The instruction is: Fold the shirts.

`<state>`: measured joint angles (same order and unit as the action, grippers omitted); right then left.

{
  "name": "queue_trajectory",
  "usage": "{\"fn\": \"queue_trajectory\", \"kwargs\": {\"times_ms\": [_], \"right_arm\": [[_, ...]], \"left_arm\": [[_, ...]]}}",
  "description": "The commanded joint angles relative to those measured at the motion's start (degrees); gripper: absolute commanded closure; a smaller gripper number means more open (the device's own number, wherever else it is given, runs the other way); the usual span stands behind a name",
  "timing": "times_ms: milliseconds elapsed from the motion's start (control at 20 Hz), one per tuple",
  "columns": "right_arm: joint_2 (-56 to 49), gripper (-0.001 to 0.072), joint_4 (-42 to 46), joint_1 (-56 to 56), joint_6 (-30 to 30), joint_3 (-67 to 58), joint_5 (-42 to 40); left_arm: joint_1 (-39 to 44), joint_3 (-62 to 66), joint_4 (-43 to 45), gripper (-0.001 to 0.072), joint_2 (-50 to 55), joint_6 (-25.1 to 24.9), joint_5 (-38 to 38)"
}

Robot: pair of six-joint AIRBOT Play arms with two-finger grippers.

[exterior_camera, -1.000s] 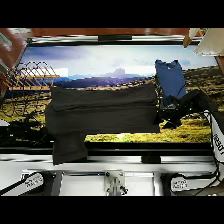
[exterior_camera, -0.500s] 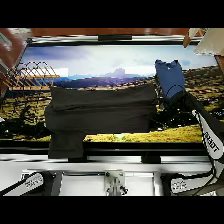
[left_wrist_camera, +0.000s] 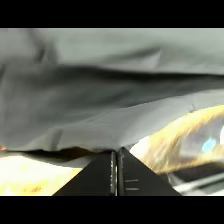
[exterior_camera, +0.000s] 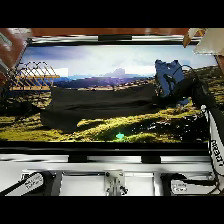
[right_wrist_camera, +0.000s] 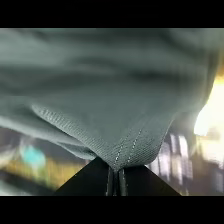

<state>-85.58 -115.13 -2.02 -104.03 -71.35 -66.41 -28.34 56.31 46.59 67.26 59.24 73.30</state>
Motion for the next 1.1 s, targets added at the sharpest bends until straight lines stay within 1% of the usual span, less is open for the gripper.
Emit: {"fn": "queue_trajectory", "kwargs": {"times_ms": [0,50,100,250,400,550,600,750,850,1050], "right_arm": [[0.50,0.0636,0.22,1.97,-0.31,-3.89,11.76],[0.35,0.0636,0.26,2.01,0.24,-4.50,14.80],[-0.39,0.0636,0.31,1.97,0.55,-5.53,16.06],[-4.76,0.0636,0.48,1.92,0.81,-10.23,16.39],[-10.36,0.0637,0.39,2.64,1.22,-15.85,16.76],[-14.60,0.0636,1.22,2.82,3.52,-18.88,17.27],[-15.21,0.0636,1.22,2.82,3.78,-18.93,17.90],[-15.56,0.0636,1.20,2.84,3.80,-18.93,20.85],[-15.65,0.0635,1.73,2.80,4.22,-18.93,21.68],[-17.55,0.0630,2.95,2.86,7.02,-18.91,19.26]], "left_arm": [[1.99,4.44,-4.37,0.0666,1.60,-0.04,-4.44],[2.23,5.01,-5.88,0.0666,2.27,-0.04,-6.16],[2.19,5.33,-7.04,0.0666,2.84,-0.04,-8.57],[2.19,6.27,-9.01,0.0666,5.53,0.98,-14.84],[2.71,6.49,-12.70,0.0666,10.51,1.01,-15.47],[3.76,6.49,-15.26,0.0666,14.45,0.96,-18.99],[4.11,6.51,-17.55,0.0666,15.39,0.20,-20.59],[4.20,6.54,-27.85,0.0666,16.83,-7.21,-23.28],[4.20,6.54,-32.76,0.0667,17.27,-10.91,-24.46],[4.96,6.47,-32.00,0.0666,19.10,-11.15,-24.72]]}}
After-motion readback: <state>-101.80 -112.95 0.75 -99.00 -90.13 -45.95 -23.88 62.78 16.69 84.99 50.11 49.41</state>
